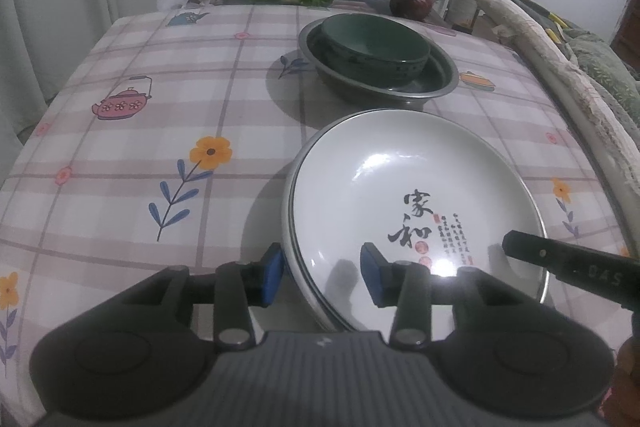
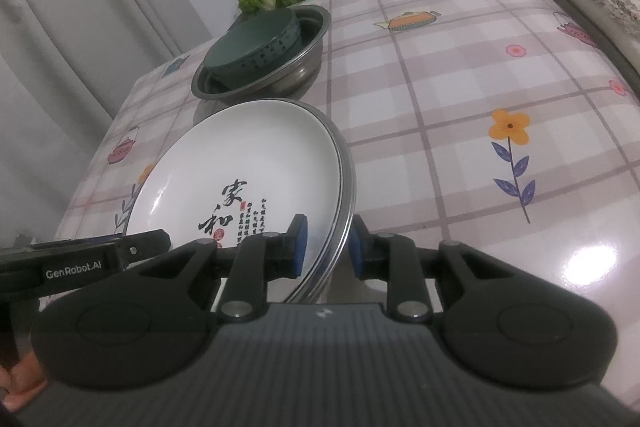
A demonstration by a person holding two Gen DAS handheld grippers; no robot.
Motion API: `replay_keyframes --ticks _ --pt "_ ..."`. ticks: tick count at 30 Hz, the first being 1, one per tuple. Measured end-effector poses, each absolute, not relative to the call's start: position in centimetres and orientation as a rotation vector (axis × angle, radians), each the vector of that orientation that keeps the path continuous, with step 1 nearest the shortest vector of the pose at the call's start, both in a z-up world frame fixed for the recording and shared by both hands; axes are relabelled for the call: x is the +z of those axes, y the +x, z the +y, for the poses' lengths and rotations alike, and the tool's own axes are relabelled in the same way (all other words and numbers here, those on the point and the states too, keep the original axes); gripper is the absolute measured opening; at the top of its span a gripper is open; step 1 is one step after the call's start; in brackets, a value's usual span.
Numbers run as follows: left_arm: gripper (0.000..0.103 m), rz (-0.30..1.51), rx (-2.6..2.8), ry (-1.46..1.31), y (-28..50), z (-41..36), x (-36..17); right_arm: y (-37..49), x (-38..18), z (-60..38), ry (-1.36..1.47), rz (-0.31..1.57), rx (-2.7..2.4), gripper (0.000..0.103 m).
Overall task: Organize plates and bowls
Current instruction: 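Lower the white plate onto the steel plates and open the right tool, then move the right tool to the rim of the steel bowl holding the green bowl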
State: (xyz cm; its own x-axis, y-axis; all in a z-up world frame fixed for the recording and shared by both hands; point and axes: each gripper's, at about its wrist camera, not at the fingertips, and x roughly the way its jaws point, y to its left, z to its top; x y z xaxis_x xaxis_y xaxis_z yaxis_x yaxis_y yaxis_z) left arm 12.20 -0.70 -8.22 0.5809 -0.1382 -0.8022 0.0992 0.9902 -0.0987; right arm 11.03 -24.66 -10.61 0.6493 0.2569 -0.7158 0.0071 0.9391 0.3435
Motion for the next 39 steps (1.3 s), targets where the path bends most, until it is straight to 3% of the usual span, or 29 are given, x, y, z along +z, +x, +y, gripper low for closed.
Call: replay_keyframes --ticks 4,9,22,39 --pt "0.053 0.931 -0.133 -0.045 11.9 -0.7 -7.8 10.8 -10.3 -24.6 0.333 0.848 0.145 0.027" --pt "0.058 0.915 -0.112 -0.037 11.5 -0.6 -7.2 10.4 -9.7 -24.6 0.317 0.833 0.133 0.044" --pt "0.067 0.879 -0.068 -0.024 10.2 0.4 -5.3 9.6 -8.0 -24.0 0.299 0.815 0.147 0.05" --pt "0.068 0.828 -0.02 0.005 10.5 1.7 -3.3 11.4 -5.0 -22.3 0.271 0.763 0.221 0.052"
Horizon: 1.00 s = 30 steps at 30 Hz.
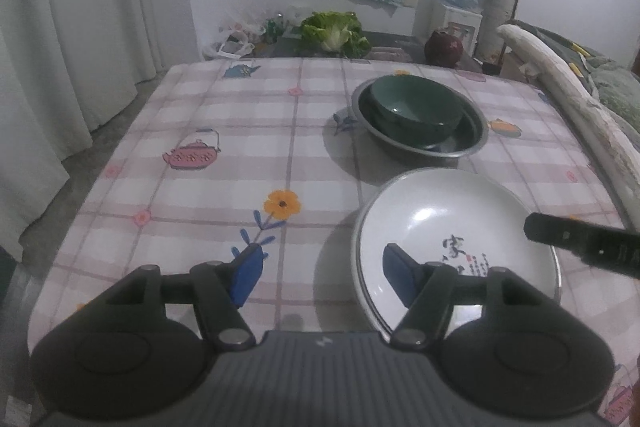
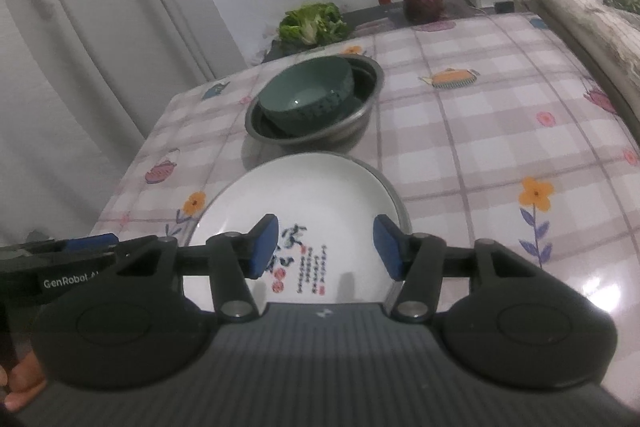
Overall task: Organize plates and bowls
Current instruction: 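Move the right tool to the rim of the steel bowl holding the green bowl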
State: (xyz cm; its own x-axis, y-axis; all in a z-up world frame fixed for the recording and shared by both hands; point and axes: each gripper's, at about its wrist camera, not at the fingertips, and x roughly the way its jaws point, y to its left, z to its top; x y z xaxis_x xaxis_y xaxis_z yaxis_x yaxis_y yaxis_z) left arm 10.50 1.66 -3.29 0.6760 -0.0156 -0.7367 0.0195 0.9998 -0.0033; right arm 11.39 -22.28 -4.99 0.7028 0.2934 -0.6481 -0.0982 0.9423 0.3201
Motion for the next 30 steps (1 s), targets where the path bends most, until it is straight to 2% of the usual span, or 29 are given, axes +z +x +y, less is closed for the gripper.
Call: replay_keyframes --ticks 21,30 --pt "0.066 0.782 -0.074 -0.051 17.3 2.7 -3.3 18.1 -3.9 -24.2 0.317 0.728 0.206 0.053" --pt "0.052 0.785 -0.12 -0.136 23.5 1.8 -4.4 23.4 -5.1 -26.9 0.389 0.742 0.197 0.053"
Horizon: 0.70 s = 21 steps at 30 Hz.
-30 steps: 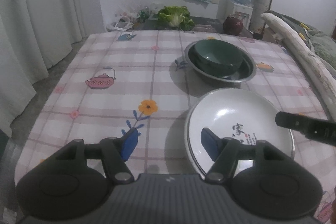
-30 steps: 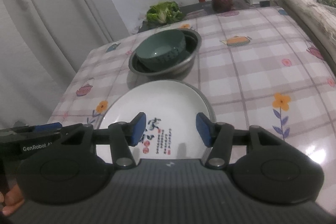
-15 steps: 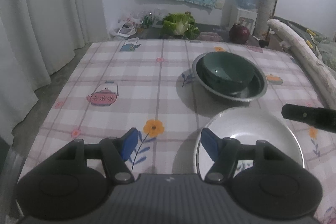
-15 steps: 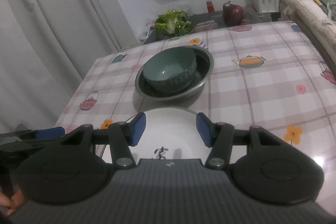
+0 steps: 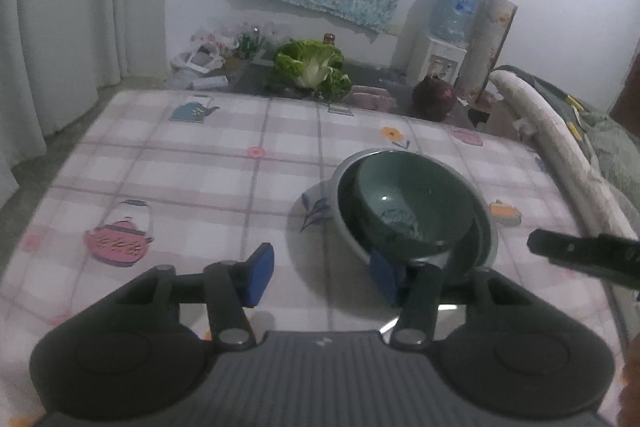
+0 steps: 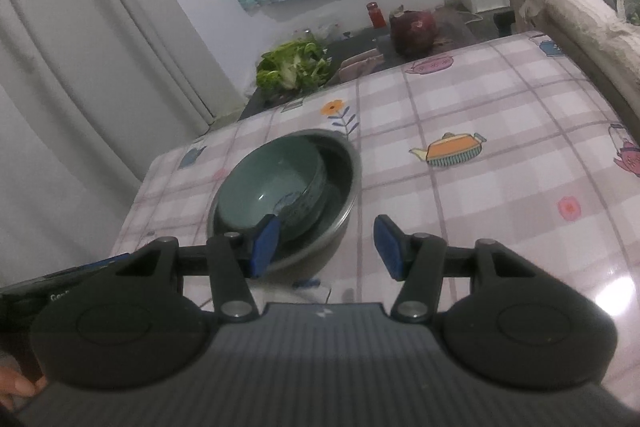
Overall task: Organize plates and bowls
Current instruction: 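Move the right tool to the rim of the steel bowl holding the green bowl, then close the right tool on the steel bowl's rim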
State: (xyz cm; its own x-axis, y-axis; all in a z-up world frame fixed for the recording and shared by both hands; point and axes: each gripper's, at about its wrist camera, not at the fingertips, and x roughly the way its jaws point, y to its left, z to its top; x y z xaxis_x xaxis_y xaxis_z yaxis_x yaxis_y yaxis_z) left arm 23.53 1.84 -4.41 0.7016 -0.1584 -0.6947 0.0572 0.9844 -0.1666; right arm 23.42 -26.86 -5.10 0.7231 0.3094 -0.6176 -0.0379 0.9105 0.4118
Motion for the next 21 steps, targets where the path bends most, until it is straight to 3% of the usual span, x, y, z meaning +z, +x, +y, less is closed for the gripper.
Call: replay_keyframes --ticks 9,21 --pt "0.037 0.868 -0.142 -0.169 27.4 0.9 -7.1 27.9 -8.1 -27.3 0.376 0.804 0.201 0.035" --pt "0.038 0.918 -0.143 -0.143 29.9 -0.3 -8.7 30.8 -9.7 -26.9 0.362 0.835 0.243 0.024"
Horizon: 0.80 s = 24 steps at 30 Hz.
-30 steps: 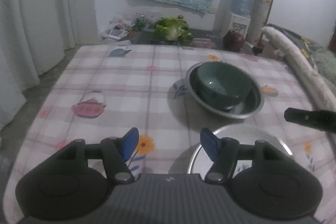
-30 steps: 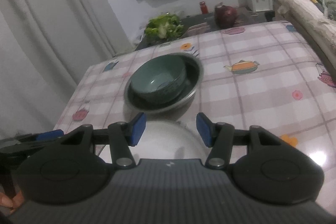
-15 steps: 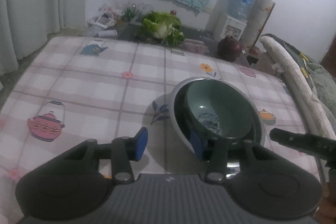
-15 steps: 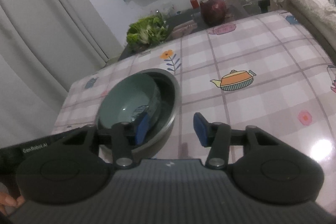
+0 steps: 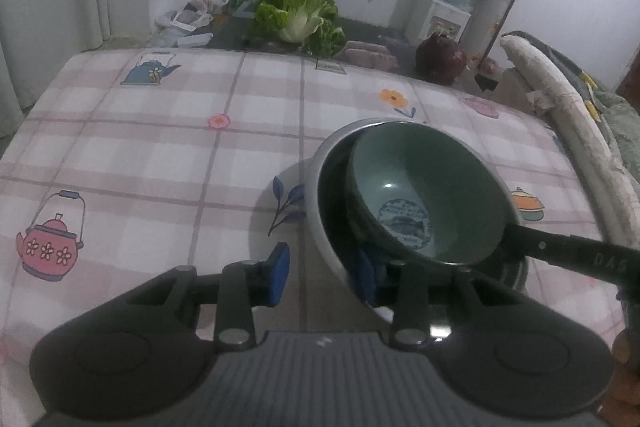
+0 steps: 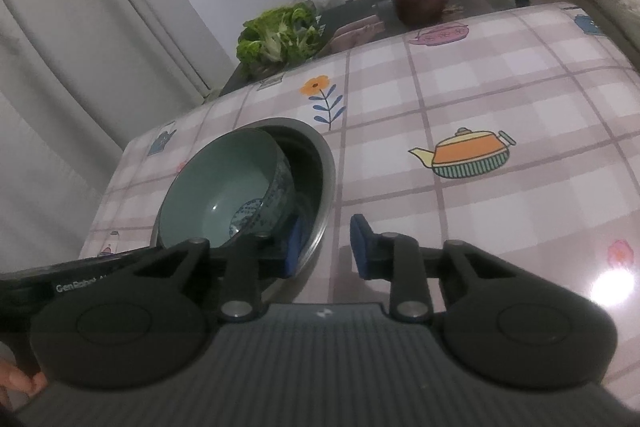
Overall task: Organize plates and bowls
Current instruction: 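Close the right tool on the steel bowl's rim, then lift the steel bowl with the nested green bowl using the right tool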
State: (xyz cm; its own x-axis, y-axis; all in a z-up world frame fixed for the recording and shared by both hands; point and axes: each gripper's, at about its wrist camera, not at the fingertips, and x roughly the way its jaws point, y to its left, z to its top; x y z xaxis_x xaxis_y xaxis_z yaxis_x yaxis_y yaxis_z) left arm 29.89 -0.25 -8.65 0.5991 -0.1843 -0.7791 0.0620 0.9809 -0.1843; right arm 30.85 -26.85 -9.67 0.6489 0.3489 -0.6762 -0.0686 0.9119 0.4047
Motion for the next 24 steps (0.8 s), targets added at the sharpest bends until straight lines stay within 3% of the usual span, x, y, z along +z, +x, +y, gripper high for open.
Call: replay_keyframes --ticks 8,12,24 --pt "0.037 0.95 -0.119 -0.146 31.4 -0.6 -9.9 32.3 -10.6 -26.1 0.36 0.86 0.268 0.017" --pt "0.019 0.955 -0.128 -0.168 31.8 -0.9 -10.0 32.7 -10.8 -25.8 0.357 0.86 0.277 0.013" --pt "0.019 0.994 -0.14 -0.101 30.1 -1.9 -9.5 31.4 -10.6 -26.4 0.372 0.887 0.298 0.013"
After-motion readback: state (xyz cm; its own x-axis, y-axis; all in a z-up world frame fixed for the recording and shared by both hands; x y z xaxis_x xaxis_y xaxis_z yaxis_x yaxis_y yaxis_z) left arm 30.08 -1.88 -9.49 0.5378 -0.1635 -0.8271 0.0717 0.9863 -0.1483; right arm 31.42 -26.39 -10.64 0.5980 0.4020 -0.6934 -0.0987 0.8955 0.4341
